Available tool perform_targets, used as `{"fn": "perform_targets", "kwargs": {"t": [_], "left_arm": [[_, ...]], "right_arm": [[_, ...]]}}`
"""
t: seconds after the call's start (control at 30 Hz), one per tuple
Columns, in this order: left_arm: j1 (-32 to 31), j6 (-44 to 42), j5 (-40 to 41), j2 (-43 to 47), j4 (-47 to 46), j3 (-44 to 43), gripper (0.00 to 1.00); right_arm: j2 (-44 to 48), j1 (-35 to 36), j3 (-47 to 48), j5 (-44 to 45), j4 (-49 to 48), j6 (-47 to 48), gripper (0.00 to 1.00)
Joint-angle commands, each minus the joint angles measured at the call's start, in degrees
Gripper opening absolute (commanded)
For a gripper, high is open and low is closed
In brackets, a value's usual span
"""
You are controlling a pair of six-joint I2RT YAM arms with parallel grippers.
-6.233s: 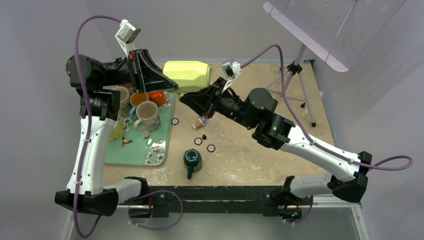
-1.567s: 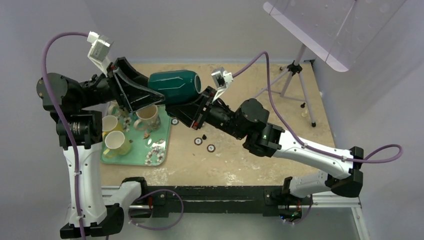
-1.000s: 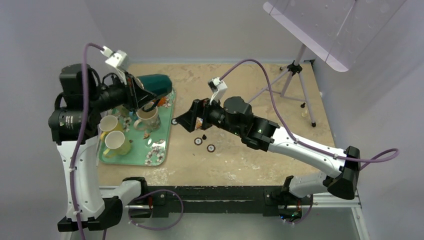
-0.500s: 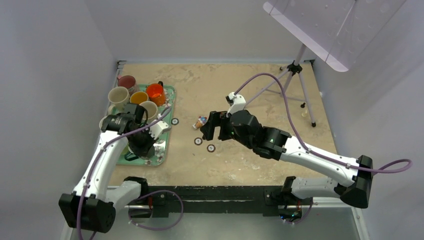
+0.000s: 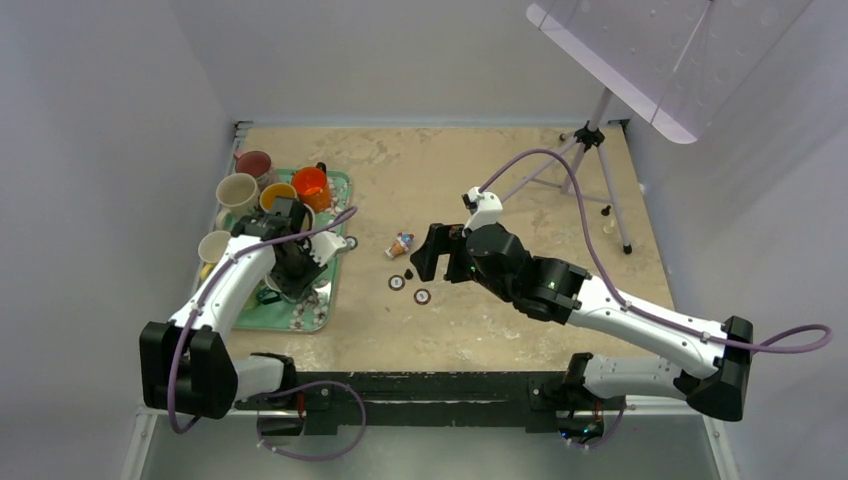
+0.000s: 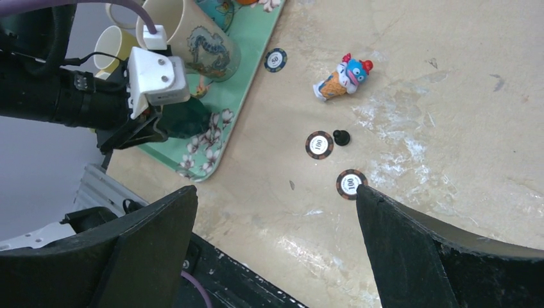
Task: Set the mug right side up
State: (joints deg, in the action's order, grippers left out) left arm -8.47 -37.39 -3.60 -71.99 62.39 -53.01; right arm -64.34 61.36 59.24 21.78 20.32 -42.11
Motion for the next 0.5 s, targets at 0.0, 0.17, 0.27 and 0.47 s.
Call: {"fn": "perform_targets", "kwargs": {"t": [0.0, 0.17, 0.27, 0.47], "left_arm": [[-0.3, -0.4, -5.0, 3.0, -0.2, -2.9, 0.39], [-0.2, 3.3, -12.2, 11.3, 3.8, -10.0, 0.87], [-0.1, 8.1, -15.3, 16.6, 3.8, -14.4, 0.93], [0.0, 35.0, 0.7, 33.7, -11.4, -12.0, 0.98]], "right_arm": [[2.0, -0.9, -0.4, 3.2, 2.3, -1.3, 0.98], [3.2, -5.2, -2.3, 1.6, 2.1, 0.9, 0.98], [5.2, -10.1, -4.1, 0.9, 1.3, 3.6, 0.99], [17.6, -23.9, -13.1, 10.4, -6.8, 7.9, 0.99]]}}
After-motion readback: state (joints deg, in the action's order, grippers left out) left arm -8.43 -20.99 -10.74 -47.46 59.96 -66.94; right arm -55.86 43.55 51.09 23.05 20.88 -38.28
